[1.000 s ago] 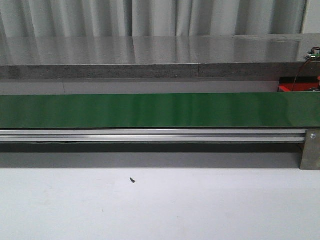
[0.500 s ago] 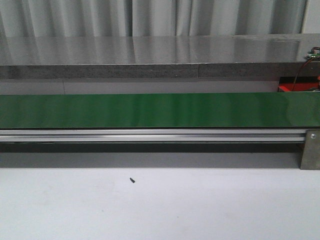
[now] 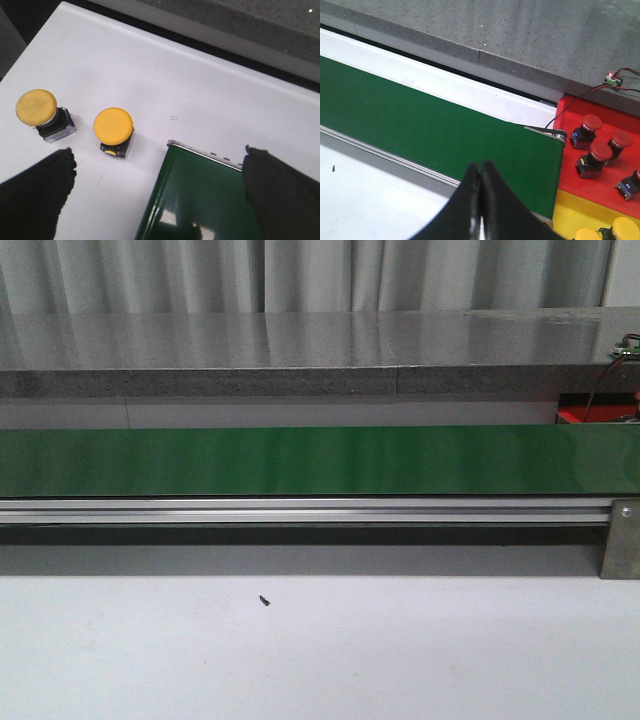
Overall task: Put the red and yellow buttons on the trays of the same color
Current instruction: 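Reach the left gripper to the table and grasp a yellow button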
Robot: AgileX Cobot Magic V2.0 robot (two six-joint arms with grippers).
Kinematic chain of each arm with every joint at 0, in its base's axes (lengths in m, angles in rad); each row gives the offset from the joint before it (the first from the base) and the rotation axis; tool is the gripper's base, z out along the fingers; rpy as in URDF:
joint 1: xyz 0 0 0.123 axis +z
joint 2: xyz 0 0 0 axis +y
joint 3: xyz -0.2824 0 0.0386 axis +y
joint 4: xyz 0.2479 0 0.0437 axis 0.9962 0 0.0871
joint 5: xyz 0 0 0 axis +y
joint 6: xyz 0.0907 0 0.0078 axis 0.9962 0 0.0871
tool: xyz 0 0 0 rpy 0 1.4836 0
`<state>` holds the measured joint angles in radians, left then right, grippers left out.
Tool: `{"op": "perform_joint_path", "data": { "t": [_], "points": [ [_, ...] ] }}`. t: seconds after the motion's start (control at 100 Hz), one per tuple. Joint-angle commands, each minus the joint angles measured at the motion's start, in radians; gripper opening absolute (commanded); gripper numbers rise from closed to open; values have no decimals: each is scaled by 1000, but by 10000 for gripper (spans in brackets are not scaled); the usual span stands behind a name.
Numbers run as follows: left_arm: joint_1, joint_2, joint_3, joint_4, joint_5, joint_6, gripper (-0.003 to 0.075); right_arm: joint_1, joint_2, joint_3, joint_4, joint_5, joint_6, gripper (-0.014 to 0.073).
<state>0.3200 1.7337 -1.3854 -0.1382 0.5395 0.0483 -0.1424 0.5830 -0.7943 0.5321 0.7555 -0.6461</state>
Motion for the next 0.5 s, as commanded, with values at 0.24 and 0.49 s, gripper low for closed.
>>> {"op": "perform_joint_path", "data": {
  "t": [0.24, 0.49],
  "points": [
    [7, 2, -44, 45, -129, -16, 649, -2, 1, -21, 20, -57, -9, -96],
    [9, 55, -46, 45, -200, -16, 648, -2, 1, -21, 20, -57, -9, -96]
  ]
}}
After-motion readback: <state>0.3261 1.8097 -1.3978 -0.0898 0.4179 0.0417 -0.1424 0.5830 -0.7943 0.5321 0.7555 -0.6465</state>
